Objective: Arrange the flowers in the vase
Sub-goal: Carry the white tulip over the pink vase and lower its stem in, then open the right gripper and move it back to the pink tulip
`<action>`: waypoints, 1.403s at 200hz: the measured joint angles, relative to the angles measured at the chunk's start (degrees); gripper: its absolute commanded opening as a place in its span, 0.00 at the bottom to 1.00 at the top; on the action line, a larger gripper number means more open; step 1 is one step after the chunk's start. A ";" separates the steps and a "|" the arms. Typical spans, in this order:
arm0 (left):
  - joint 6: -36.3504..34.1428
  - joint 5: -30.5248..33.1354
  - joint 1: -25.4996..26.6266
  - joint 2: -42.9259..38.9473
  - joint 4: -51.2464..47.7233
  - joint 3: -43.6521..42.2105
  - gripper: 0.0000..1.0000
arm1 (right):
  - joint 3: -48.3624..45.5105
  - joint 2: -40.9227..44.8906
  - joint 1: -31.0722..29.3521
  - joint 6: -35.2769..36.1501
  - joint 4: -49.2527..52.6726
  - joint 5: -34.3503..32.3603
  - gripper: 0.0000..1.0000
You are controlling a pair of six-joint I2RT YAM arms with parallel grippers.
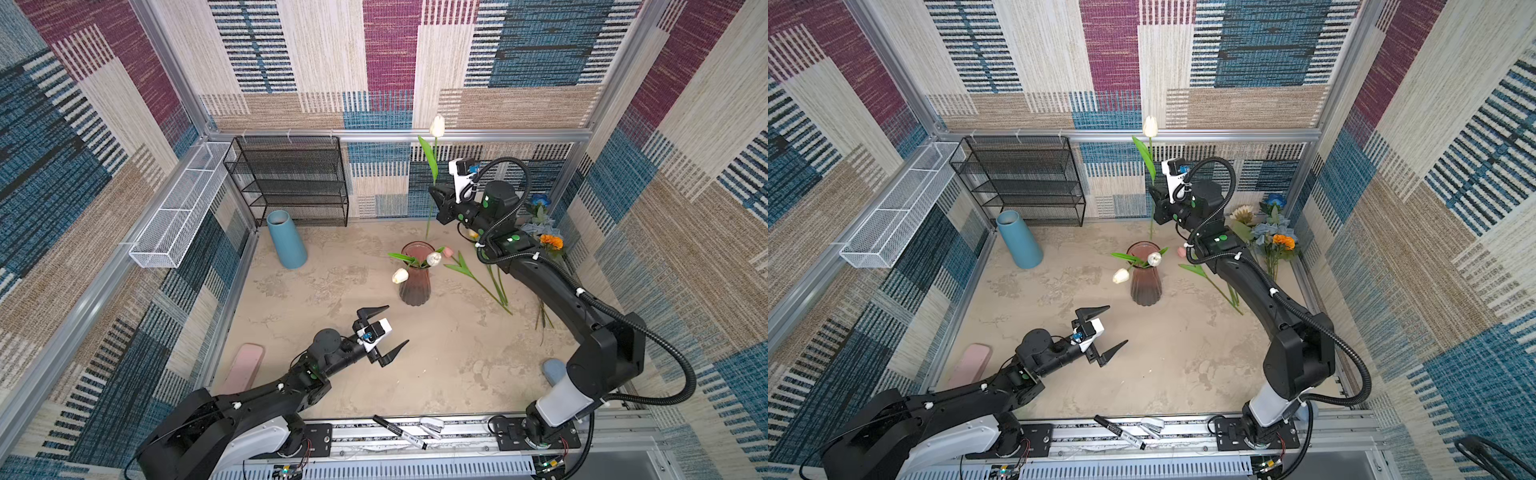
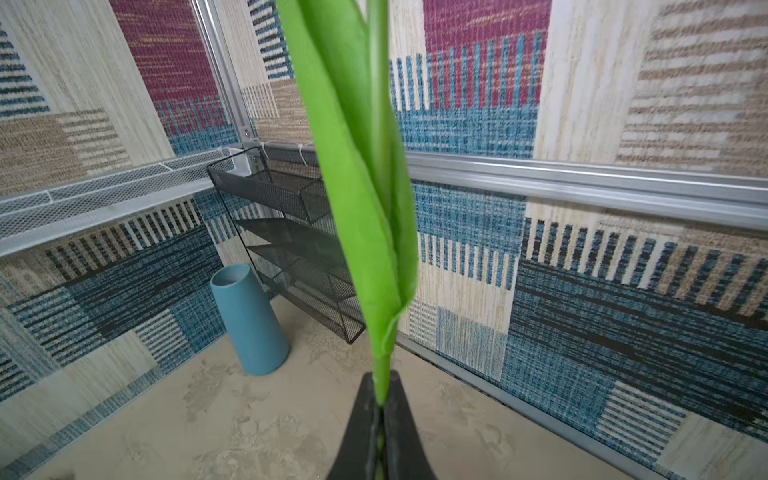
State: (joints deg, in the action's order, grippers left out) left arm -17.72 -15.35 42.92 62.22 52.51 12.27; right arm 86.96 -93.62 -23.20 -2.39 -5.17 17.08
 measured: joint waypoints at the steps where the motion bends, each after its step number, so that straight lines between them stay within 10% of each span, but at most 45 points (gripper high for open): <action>1: 0.00 0.00 0.00 0.00 0.00 0.00 1.00 | 0.00 0.00 0.00 0.00 0.00 0.00 0.01; 81: 0.00 0.15 0.00 -0.13 0.00 0.00 1.00 | -5.86 -0.94 -1.31 3.52 -2.05 3.39 0.02; 125: -0.02 0.24 0.00 0.76 0.26 0.00 1.00 | -10.97 -0.24 -1.31 5.51 -5.27 5.90 0.14; 159: -0.02 0.24 0.00 0.70 0.39 -0.02 1.00 | -14.25 0.68 -1.31 6.95 -7.67 6.56 0.42; 280: 0.00 0.39 0.02 0.74 0.74 -0.13 1.00 | -17.99 11.69 2.14 3.30 -12.72 -5.53 0.60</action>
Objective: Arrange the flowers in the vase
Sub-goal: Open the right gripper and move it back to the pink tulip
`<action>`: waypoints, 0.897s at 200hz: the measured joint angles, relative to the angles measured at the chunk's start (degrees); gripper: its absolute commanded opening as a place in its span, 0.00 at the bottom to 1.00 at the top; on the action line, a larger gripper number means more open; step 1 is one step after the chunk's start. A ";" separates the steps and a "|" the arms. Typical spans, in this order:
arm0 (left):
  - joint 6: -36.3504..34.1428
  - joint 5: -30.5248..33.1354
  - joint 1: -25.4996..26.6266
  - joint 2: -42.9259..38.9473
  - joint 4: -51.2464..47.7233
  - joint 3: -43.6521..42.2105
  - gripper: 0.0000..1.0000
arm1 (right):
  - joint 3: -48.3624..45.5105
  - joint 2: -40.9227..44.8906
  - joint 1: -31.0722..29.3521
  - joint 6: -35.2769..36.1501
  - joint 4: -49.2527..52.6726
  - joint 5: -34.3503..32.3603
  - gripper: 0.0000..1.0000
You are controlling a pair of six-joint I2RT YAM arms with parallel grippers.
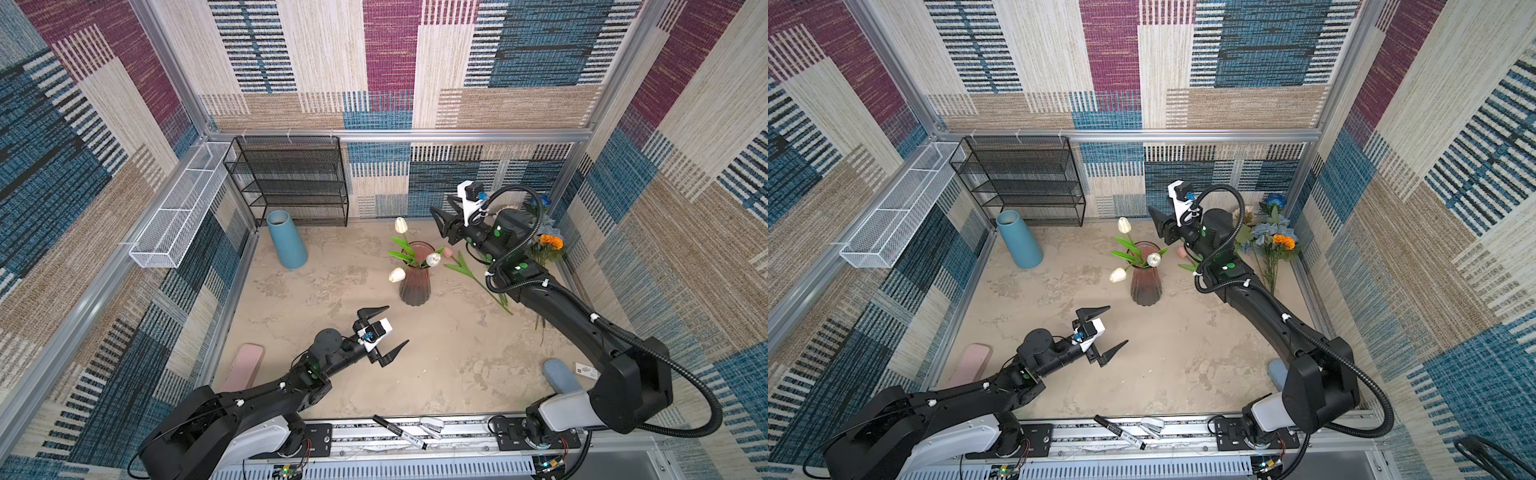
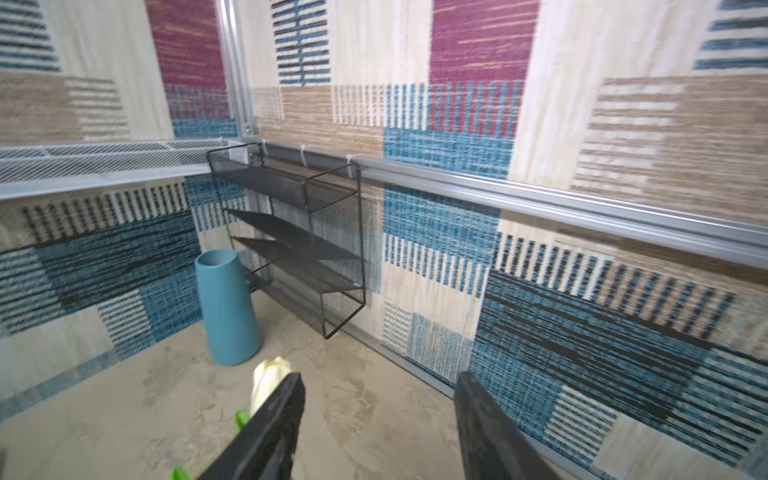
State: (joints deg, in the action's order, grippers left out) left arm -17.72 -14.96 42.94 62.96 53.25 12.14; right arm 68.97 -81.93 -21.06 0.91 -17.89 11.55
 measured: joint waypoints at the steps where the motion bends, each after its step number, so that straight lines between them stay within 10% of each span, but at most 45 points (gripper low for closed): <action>1: 0.00 0.00 0.00 -0.07 0.00 0.00 1.00 | 0.07 0.00 0.44 -0.50 0.13 -0.17 0.60; 50: 0.00 0.00 0.09 -0.70 -0.13 0.00 1.00 | 4.52 -8.26 14.10 -10.34 16.15 1.29 0.46; 179: 0.15 -0.26 0.09 2.80 1.79 0.20 1.00 | 6.86 -27.26 15.15 -0.79 47.50 -6.21 0.47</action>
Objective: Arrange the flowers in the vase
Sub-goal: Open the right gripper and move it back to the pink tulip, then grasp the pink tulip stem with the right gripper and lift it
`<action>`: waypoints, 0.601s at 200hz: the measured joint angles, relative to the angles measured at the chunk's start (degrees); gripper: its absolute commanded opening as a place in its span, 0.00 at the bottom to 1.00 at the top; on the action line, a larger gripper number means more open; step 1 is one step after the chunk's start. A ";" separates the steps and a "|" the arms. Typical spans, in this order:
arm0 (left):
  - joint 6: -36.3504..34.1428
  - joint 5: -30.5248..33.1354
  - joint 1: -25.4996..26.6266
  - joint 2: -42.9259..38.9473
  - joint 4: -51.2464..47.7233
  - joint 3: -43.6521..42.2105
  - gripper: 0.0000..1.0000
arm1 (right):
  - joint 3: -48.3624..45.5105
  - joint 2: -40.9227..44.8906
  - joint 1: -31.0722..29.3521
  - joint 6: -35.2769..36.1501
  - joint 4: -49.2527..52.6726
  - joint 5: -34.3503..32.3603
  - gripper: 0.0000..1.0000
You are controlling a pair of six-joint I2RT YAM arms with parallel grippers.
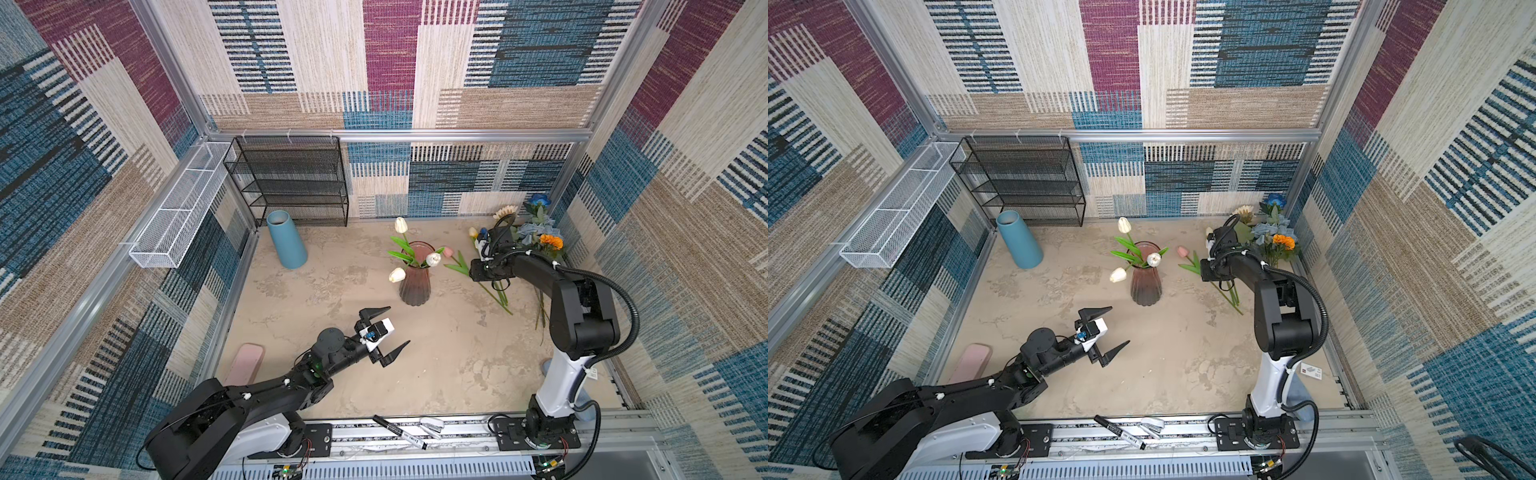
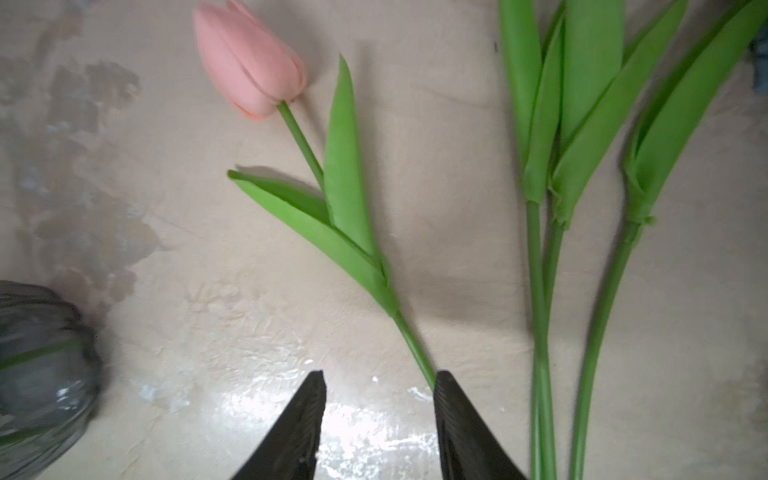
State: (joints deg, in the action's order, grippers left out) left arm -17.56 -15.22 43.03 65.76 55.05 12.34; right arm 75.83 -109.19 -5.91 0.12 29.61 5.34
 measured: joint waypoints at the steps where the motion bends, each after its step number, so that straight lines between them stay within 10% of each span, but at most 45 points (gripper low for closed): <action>1: 0.00 0.00 0.00 -0.04 0.00 0.00 1.00 | 0.02 -0.11 0.00 0.02 0.00 -0.02 0.47; 45: -0.04 0.00 0.00 -1.66 -0.17 0.22 1.00 | 1.14 -4.87 -0.02 1.68 0.09 -2.73 0.47; 120: -0.13 0.07 0.00 -0.94 -0.68 0.28 1.00 | 3.80 -7.76 -1.05 2.54 -2.86 -2.32 0.11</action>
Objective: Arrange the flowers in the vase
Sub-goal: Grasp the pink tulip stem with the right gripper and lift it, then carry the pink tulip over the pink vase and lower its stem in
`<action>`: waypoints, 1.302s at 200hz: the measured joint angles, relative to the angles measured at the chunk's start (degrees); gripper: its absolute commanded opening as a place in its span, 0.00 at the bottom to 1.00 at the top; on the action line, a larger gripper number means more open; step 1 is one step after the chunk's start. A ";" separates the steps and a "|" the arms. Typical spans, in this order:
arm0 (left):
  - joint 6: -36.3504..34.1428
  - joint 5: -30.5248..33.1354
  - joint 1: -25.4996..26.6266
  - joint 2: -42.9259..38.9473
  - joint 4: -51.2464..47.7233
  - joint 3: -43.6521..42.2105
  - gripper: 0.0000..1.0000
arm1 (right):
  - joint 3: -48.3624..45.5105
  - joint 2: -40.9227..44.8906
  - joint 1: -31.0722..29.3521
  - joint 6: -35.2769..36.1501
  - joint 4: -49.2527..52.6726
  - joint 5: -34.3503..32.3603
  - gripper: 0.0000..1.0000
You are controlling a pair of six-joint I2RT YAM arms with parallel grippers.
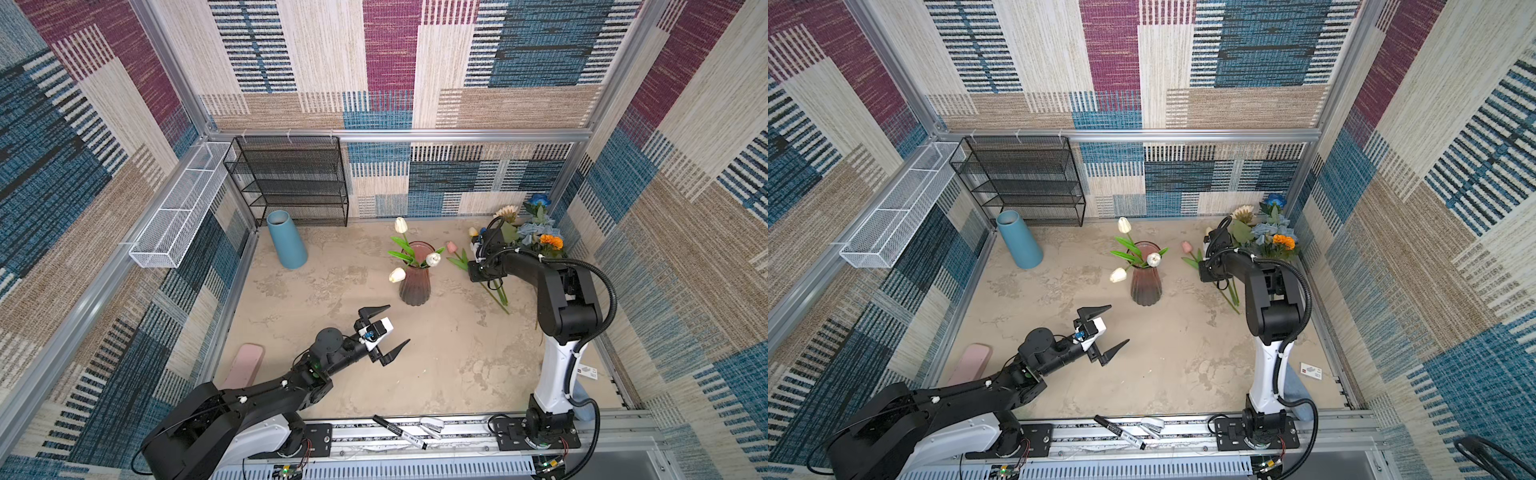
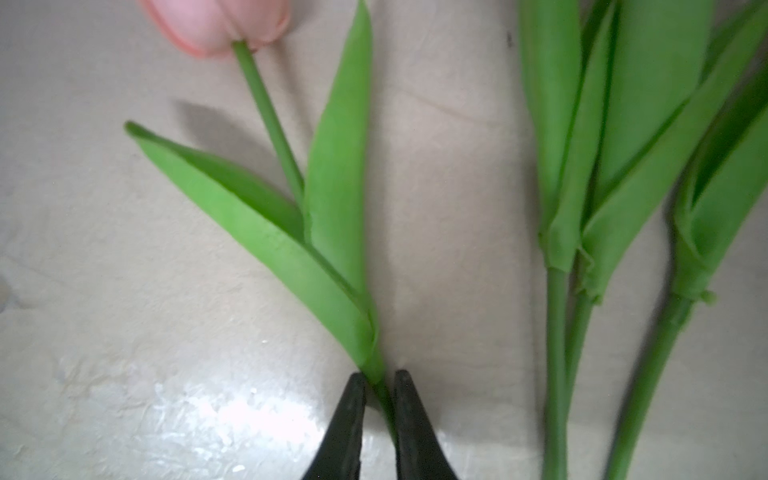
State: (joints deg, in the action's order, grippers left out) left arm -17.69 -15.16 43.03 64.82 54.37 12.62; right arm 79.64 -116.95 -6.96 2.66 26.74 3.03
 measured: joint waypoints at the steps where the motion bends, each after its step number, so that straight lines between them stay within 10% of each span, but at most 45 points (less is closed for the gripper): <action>1: 0.00 0.00 0.00 0.00 0.00 0.00 1.00 | 0.02 -0.02 -0.13 0.00 -0.04 0.04 0.11; 139: 0.00 -0.04 0.00 -1.55 -1.86 0.00 1.00 | -1.92 7.54 -4.02 -5.60 -8.46 11.23 0.00; 260: 0.00 0.20 -0.02 0.02 -1.09 -0.09 1.00 | -15.52 32.50 -4.37 -19.02 -58.36 27.96 0.00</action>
State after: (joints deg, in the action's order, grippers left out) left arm -17.69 -14.96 43.00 64.84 53.28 12.53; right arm 64.12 -84.44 -11.33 -16.36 -31.62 30.98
